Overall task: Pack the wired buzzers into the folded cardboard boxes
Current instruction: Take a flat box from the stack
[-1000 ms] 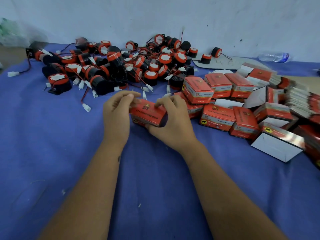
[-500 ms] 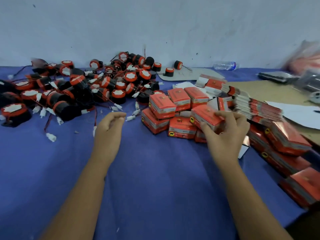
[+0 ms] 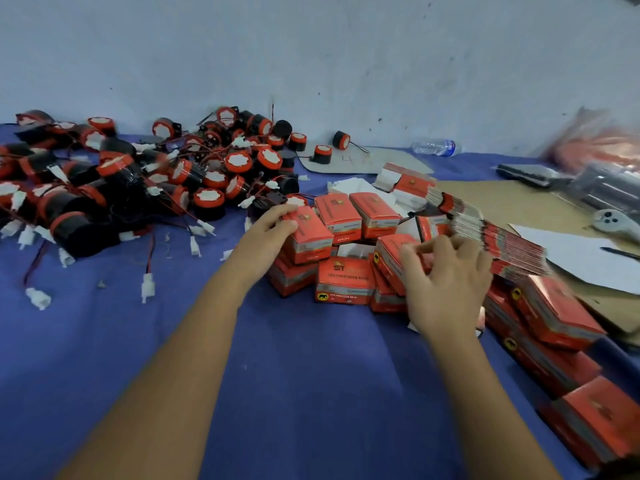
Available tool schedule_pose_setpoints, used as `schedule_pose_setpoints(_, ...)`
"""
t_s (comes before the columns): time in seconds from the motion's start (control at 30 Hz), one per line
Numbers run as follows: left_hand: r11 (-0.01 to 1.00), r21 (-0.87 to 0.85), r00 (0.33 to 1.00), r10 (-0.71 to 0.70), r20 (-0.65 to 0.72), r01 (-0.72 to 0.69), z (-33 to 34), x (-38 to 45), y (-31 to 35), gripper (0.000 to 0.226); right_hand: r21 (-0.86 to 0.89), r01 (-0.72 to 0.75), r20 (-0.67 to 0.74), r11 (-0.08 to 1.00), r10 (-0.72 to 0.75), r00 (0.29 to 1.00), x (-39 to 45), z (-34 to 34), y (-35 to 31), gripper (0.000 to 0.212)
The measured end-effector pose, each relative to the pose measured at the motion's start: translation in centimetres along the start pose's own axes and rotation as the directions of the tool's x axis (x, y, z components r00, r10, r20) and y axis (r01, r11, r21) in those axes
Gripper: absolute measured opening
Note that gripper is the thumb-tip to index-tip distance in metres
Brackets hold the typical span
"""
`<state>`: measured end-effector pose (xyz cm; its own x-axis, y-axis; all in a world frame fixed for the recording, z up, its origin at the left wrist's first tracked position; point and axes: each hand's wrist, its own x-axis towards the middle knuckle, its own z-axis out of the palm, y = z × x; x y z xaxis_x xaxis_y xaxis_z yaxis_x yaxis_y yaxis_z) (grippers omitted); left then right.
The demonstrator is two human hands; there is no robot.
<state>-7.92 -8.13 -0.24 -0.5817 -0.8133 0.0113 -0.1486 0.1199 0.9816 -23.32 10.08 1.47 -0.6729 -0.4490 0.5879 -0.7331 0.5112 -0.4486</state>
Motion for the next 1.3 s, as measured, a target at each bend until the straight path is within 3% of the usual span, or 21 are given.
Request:
schedule_pose_setpoints(0.13, 1.000, 0.010, 0.997, 0.002, 0.073, -0.002, -0.5, -2.1, 0.5, 0.025, 0.084, -0.025, -0.019, 0.996, 0.026, 0.999, 5.1, -0.3, -1.9, 0.037)
schedule_pose_setpoints(0.2, 0.999, 0.038, 0.996, 0.031, 0.086, -0.034, 0.5, -4.1, 0.2, 0.025, 0.051, -0.016, 0.070, 0.999, 0.013, 0.997, 8.1, 0.5, -3.6, 0.031)
schedule_pose_setpoints(0.27, 0.995, 0.082, 0.998, 0.059, 0.000, -0.058, 2.3, -5.8, -0.4, 0.033, 0.051, 0.031, 0.218, 0.998, -0.042, 0.975, 10.6, 2.2, -5.3, 0.030)
schedule_pose_setpoints(0.37, 0.970, 0.209, 0.977, 0.157, -0.146, -0.124, 5.3, -7.1, -0.6, 0.046, 0.117, 0.083, 0.491, 0.990, -0.131, 0.861, 12.0, 5.4, -7.9, 0.035)
schedule_pose_setpoints(0.43, 0.975, 0.155, 0.959, 0.192, -0.208, -0.162, 6.5, -7.3, -0.9, 0.049, 0.089, 0.118, 0.639, 0.989, -0.147, 0.755, 11.8, 7.0, -8.9, 0.050)
schedule_pose_setpoints(0.5, 0.979, 0.030, 0.943, 0.202, -0.264, -0.201, 6.8, -7.2, -1.4, 0.043, -0.051, 0.252, 0.756, 0.966, -0.127, 0.642, 11.5, 8.1, -9.0, 0.064)
schedule_pose_setpoints(0.6, 0.947, -0.236, 0.941, 0.141, -0.306, -0.219, 6.1, -6.8, -1.2, 0.026, -0.124, 0.343, 0.812, 0.931, -0.103, 0.575, 11.5, 7.9, -8.4, 0.052)
schedule_pose_setpoints(0.67, 0.935, -0.289, 0.946, 0.115, -0.302, -0.206, 5.4, -6.5, -1.1, 0.031, -0.089, 0.325, 0.822, 0.941, -0.115, 0.558, 11.5, 7.0, -7.7, 0.043)
schedule_pose_setpoints(0.8, 0.937, -0.336, 0.992, 0.060, -0.111, -0.094, 5.9, -6.1, -1.2, 0.038, -0.088, 0.362, 0.857, 0.928, -0.114, 0.502, 11.0, 5.0, -5.8, 0.029)
schedule_pose_setpoints(0.9, 0.922, -0.377, 0.996, 0.083, -0.025, -0.086, 6.6, -6.5, -0.6, 0.039, -0.072, 0.408, 0.900, 0.910, -0.118, 0.420, 11.0, 3.9, -5.4, 0.032)
schedule_pose_setpoints(1.0, 0.906, -0.420, 0.998, 0.040, -0.040, -0.053, 6.6, -6.9, -0.3, 0.033, -0.020, 0.362, 0.954, 0.932, -0.091, 0.286, 11.6, 2.3, -5.4, 0.054)
schedule_pose_setpoints(1.03, 0.895, -0.445, 0.998, 0.018, -0.061, -0.043, 6.6, -7.0, -0.2, 0.033, 0.020, 0.287, 0.946, 0.958, -0.111, 0.305, 12.2, 1.9, -5.4, 0.057)
schedule_pose_setpoints(1.07, 0.887, -0.461, 0.995, -0.010, -0.096, -0.035, 6.7, -6.9, -0.3, 0.033, 0.076, 0.204, 0.905, 0.976, -0.153, 0.396, 12.8, 1.9, -5.6, 0.053)
schedule_pose_setpoints(1.13, 0.885, -0.463, 0.983, -0.054, -0.174, -0.034, 6.7, -6.8, -0.4, 0.032, 0.193, 0.064, 0.707, 0.979, -0.184, 0.682, 14.8, 3.0, -5.5, 0.034)
schedule_pose_setpoints(1.17, 0.886, -0.461, 0.980, -0.047, -0.194, -0.049, 6.6, -6.8, -0.5, 0.031, 0.221, 0.027, 0.621, 0.975, -0.162, 0.767, 15.7, 4.1, -5.5, 0.029)
schedule_pose_setpoints(1.2, 0.887, -0.456, 0.978, -0.028, -0.206, -0.071, 6.4, -6.7, -0.6, 0.030, 0.200, 0.013, 0.595, 0.980, -0.132, 0.793, 16.4, 5.2, -5.6, 0.030)
schedule_pose_setpoints(1.23, 0.892, -0.444, 0.975, -0.009, -0.220, -0.092, 6.2, -6.6, -0.6, 0.029, 0.128, 0.033, 0.627, 0.991, -0.107, 0.772, 16.9, 6.3, -5.7, 0.037)
schedule_pose_setpoints(1.3, 0.898, -0.423, 0.969, 0.012, -0.245, -0.118, 5.8, -6.4, -0.7, 0.029, -0.104, 0.170, 0.778, 0.980, -0.026, 0.628, 17.5, 8.6, -5.7, 0.069)
